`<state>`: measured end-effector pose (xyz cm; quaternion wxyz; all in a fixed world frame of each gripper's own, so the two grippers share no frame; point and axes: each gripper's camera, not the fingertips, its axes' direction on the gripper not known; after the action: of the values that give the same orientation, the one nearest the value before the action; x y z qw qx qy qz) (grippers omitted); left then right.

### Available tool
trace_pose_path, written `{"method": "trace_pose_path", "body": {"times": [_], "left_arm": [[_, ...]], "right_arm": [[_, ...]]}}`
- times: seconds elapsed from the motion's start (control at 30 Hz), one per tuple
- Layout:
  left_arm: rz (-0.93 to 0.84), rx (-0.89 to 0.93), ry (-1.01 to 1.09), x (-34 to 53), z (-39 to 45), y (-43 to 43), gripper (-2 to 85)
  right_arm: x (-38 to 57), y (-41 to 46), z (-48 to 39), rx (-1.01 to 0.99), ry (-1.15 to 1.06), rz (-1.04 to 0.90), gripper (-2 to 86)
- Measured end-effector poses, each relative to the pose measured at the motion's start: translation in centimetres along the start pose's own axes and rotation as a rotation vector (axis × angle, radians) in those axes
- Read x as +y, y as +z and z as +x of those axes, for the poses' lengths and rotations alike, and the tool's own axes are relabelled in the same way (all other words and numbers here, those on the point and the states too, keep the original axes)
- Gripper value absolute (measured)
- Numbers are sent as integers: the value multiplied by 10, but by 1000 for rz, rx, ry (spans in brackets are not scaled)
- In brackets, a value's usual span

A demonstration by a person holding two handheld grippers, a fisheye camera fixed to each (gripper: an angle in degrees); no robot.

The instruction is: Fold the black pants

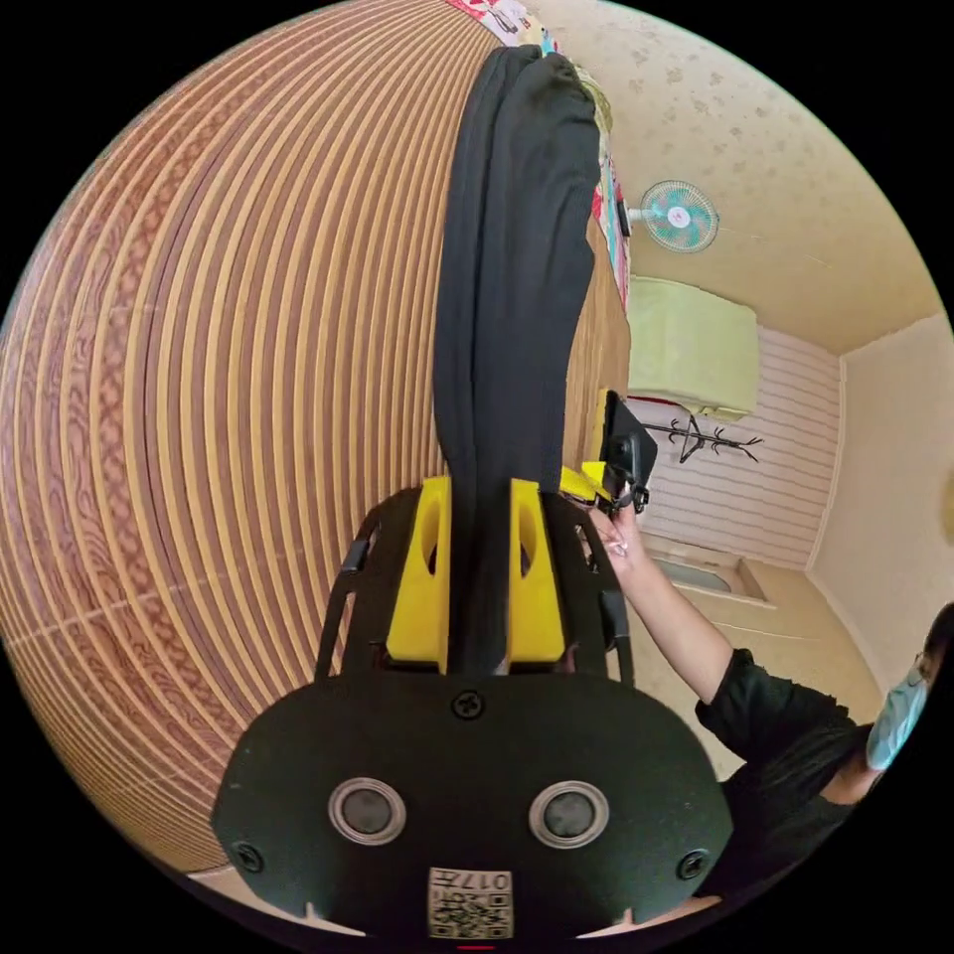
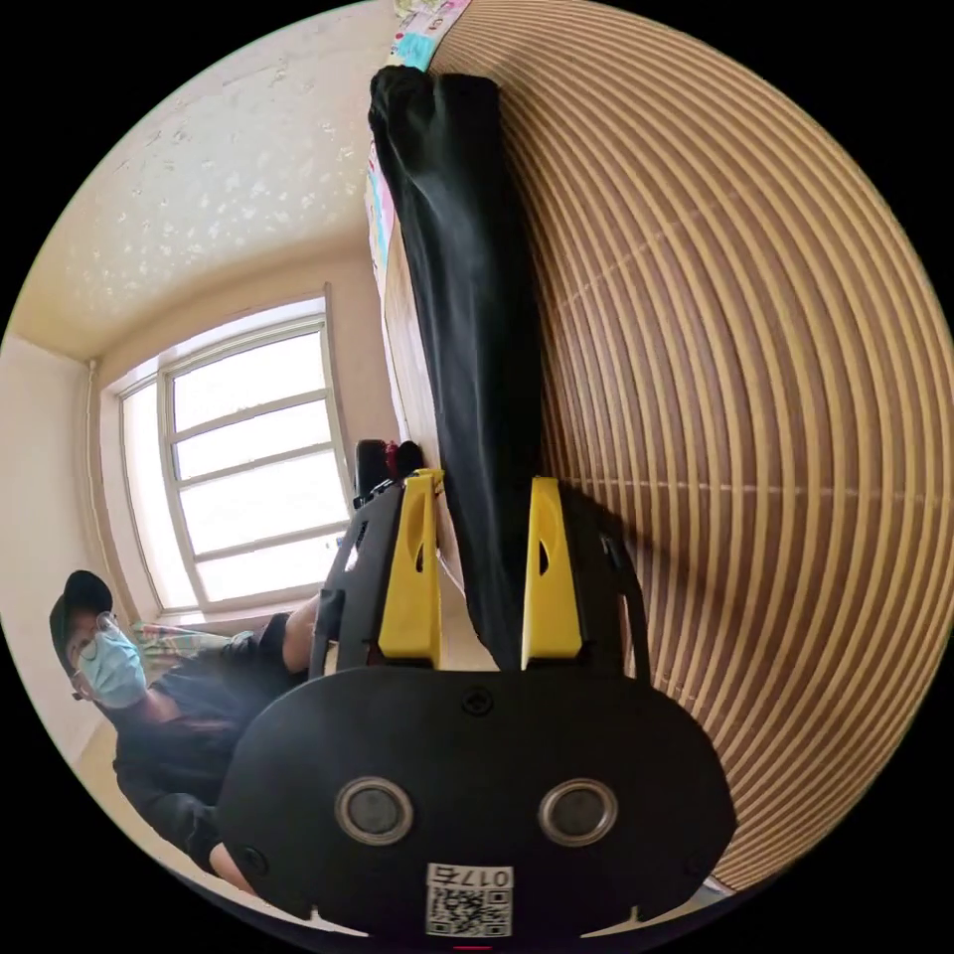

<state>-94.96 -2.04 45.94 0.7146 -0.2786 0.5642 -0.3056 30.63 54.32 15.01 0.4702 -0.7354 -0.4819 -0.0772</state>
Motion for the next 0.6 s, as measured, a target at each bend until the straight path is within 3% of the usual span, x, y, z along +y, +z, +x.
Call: {"method": "trace_pose_path", "body": {"times": [0.1, 0.23, 0.43, 0.6], "left_arm": [[-26, 72, -7, 16, 11, 5, 51], [33, 382, 233, 85, 65, -37, 48], [75, 428, 658, 233, 233, -122, 46], [250, 400, 967, 289, 386, -192, 46]], "right_arm": [[28, 4, -30, -69, -120, 15, 50], [119, -29, -94, -244, -332, 73, 28], [275, -73, -242, -361, -655, 137, 15], [312, -107, -357, -476, -966, 240, 11]]}}
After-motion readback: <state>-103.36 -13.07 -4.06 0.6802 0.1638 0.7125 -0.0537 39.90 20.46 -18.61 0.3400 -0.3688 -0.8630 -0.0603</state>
